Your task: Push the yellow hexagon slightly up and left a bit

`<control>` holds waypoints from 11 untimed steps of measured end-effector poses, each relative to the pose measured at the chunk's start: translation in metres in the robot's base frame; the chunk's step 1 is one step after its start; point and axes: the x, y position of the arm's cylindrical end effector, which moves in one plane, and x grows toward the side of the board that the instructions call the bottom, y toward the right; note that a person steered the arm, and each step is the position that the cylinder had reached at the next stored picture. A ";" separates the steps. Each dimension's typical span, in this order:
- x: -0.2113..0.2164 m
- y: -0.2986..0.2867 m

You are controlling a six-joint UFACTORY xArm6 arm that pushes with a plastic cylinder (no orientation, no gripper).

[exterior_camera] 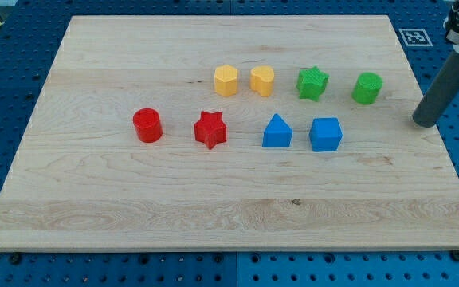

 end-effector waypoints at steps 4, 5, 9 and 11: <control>-0.009 -0.207; -0.027 -0.221; -0.071 -0.328; -0.039 -0.296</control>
